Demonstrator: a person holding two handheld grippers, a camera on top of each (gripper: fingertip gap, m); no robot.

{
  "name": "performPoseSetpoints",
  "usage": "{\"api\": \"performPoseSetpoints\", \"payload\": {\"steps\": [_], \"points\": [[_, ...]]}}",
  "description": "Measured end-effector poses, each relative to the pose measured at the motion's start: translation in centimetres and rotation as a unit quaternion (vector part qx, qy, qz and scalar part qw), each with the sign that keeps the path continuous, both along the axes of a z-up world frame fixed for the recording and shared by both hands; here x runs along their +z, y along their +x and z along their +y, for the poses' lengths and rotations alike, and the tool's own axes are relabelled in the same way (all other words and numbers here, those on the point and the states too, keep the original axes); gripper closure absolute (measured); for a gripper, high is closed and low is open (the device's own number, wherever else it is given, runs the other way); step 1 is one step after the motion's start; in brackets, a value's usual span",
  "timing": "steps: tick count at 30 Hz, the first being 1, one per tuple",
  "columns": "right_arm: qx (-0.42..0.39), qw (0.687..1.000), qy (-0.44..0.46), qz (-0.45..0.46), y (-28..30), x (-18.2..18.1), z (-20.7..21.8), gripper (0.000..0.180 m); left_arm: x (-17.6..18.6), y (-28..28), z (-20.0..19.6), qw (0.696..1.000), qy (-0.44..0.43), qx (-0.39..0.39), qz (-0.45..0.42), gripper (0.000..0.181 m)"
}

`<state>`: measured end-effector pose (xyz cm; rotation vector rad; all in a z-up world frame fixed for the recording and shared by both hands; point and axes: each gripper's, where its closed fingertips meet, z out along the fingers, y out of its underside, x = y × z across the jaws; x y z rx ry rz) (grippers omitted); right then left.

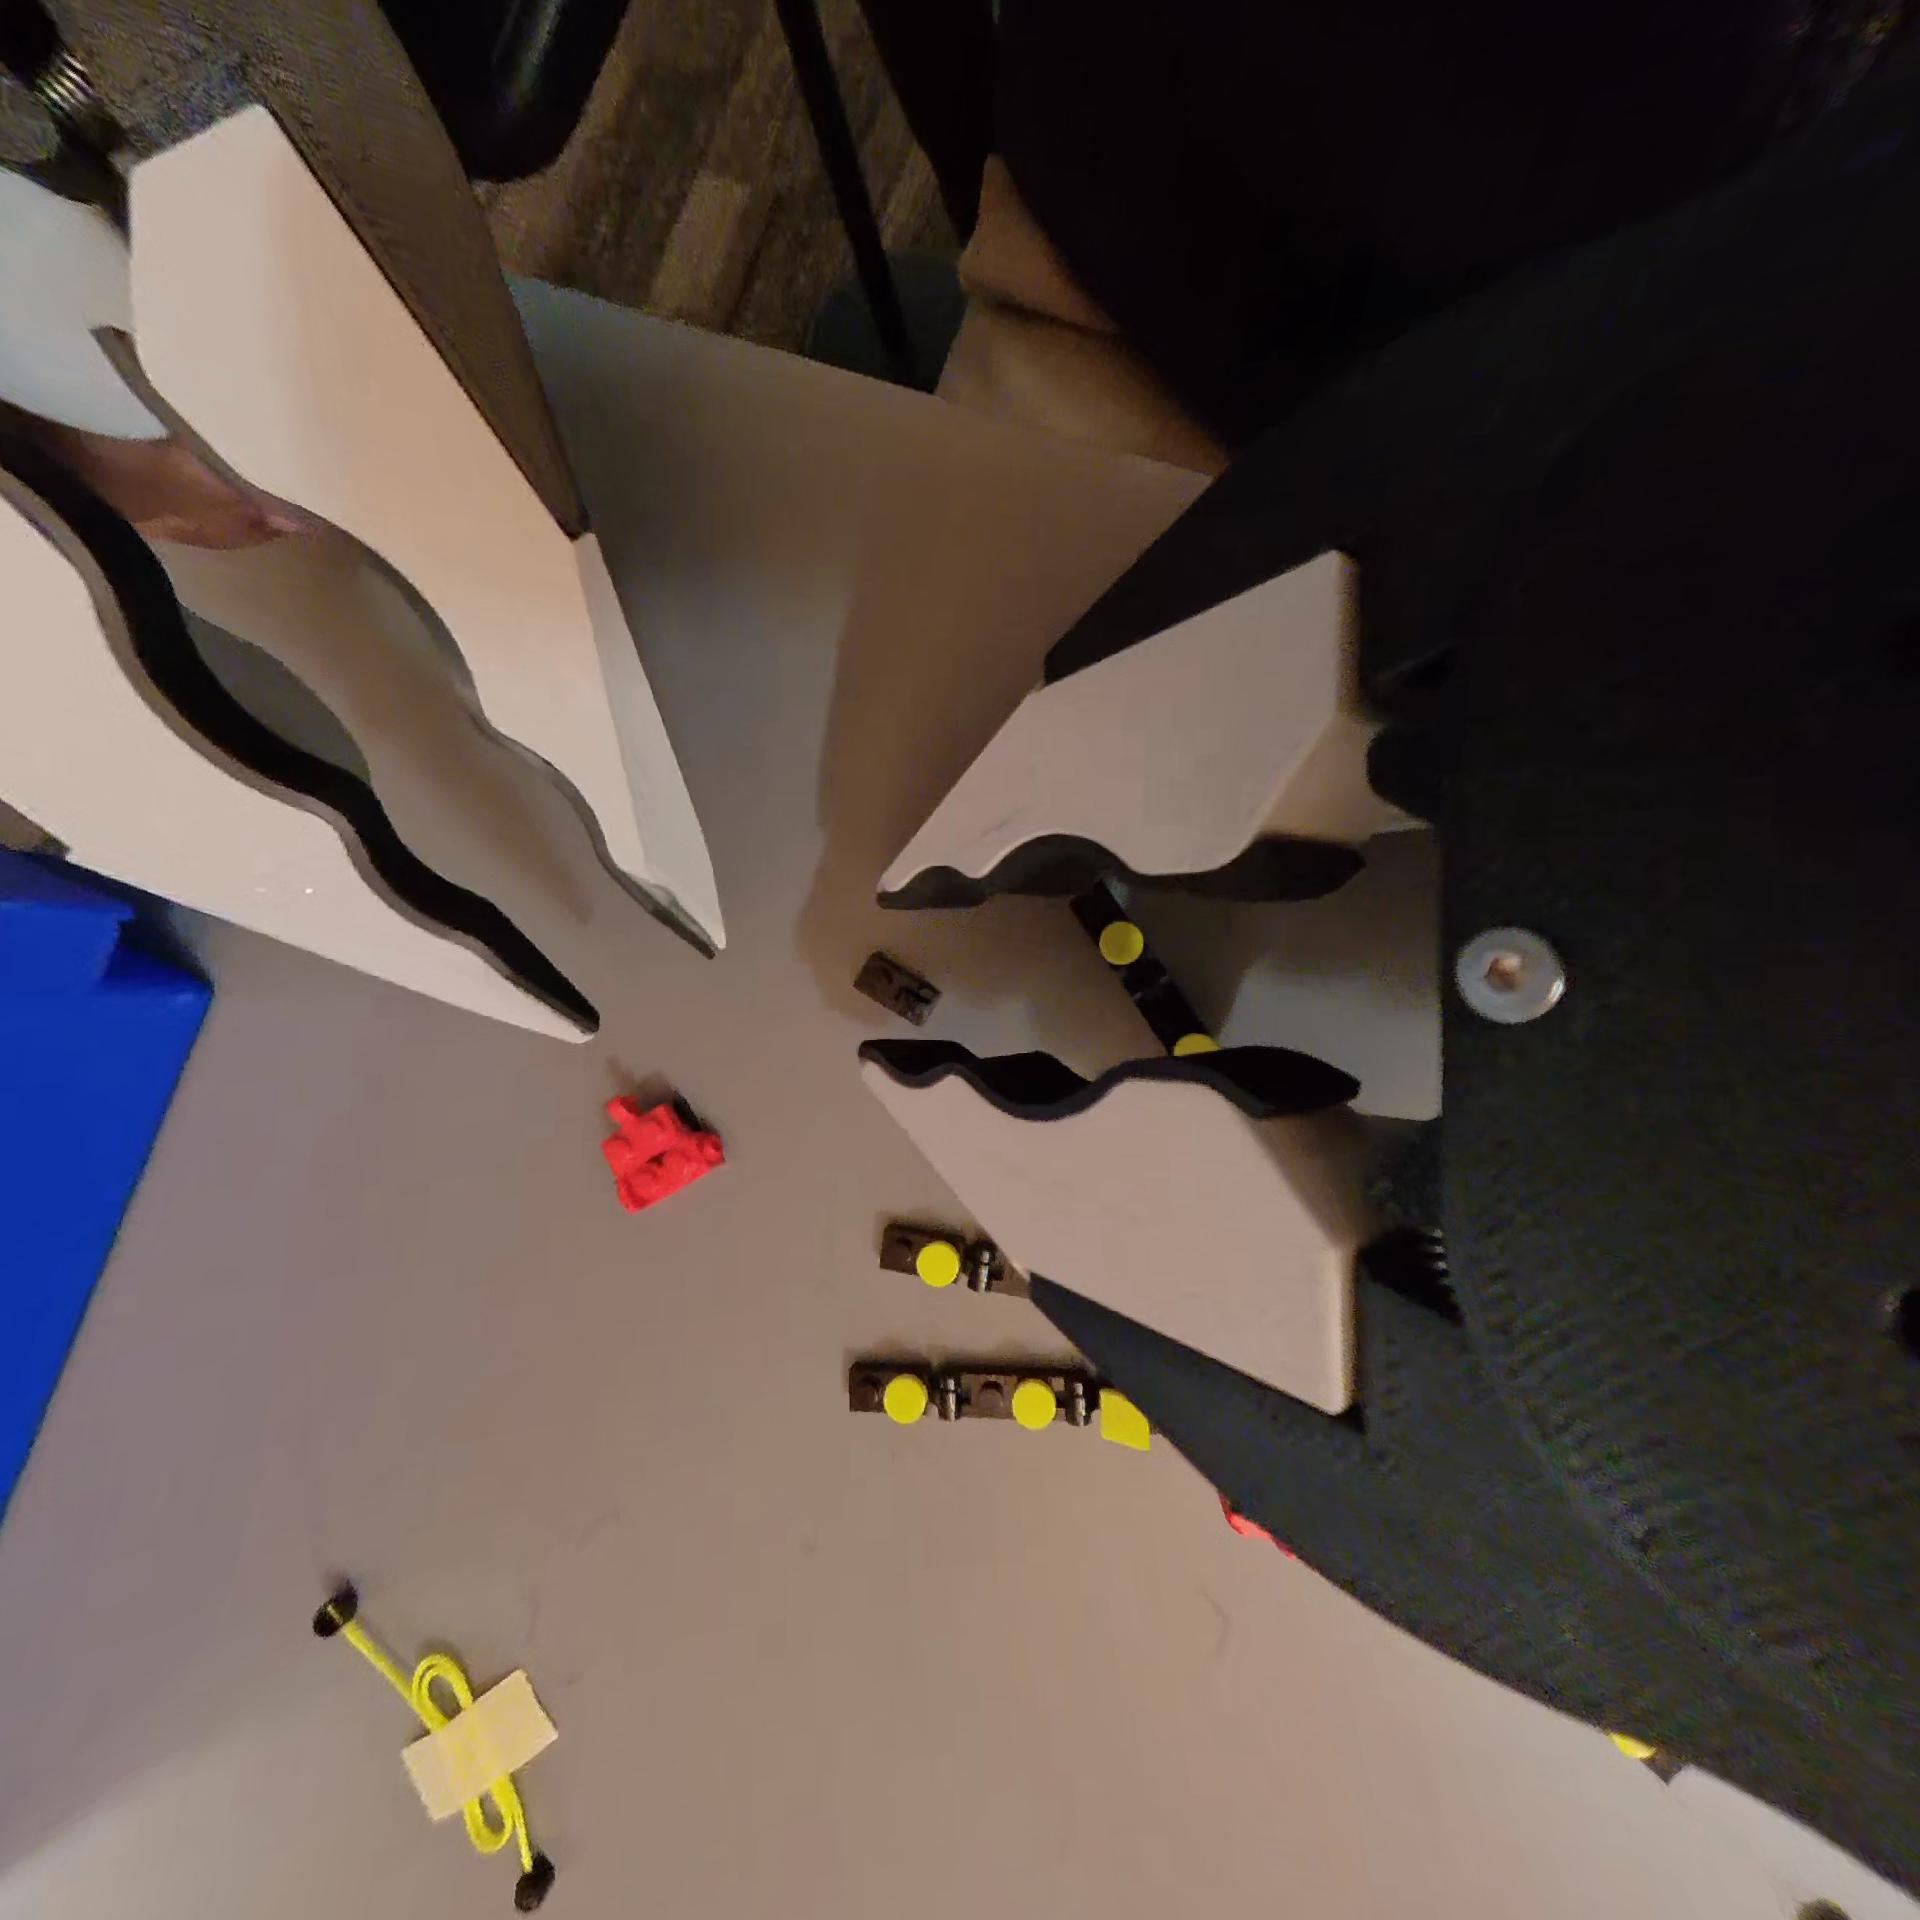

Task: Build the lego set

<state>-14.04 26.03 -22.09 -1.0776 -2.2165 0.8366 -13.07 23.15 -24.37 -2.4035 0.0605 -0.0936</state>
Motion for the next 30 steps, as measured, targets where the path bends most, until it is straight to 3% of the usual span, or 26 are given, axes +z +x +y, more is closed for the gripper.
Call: {"api": "performPoseSetpoints", "payload": {"steps": [11, 15, 20, 25, 30], "points": [[-0.061, 0.997, -0.038, -0.03, -1.0, -1.0, 1.1, 0.154, 0.7, -0.1, -0.2, 0.994, -0.048, -0.1, 0.013, 0.153], [-0.08, 0.996, 0.0, -0.04, -1.8, -1.9, 1.4, 0.148, -0.7, -0.1, -0.5, 0.986, -0.086, -0.143, 0.022, 0.154], [-0.094, 0.994, -0.018, -0.051, -3.0, -2.4, 1.4, 0.146, -0.8, -0.1, 0.0, 0.987, -0.082, -0.135, -0.034, 0.166], [-0.088, 0.993, -0.043, -0.069, -2.8, -2.8, 1.5, 0.165, -0.9, -0.3, -0.2, 0.986, -0.08, -0.139, -0.036, 0.175], [-0.059, 0.994, -0.045, -0.077, -1.6, -2.8, 1.4, 0.166, -0.3, -0.6, -0.2, 0.988, -0.061, -0.14, -0.037, 0.175]]}}
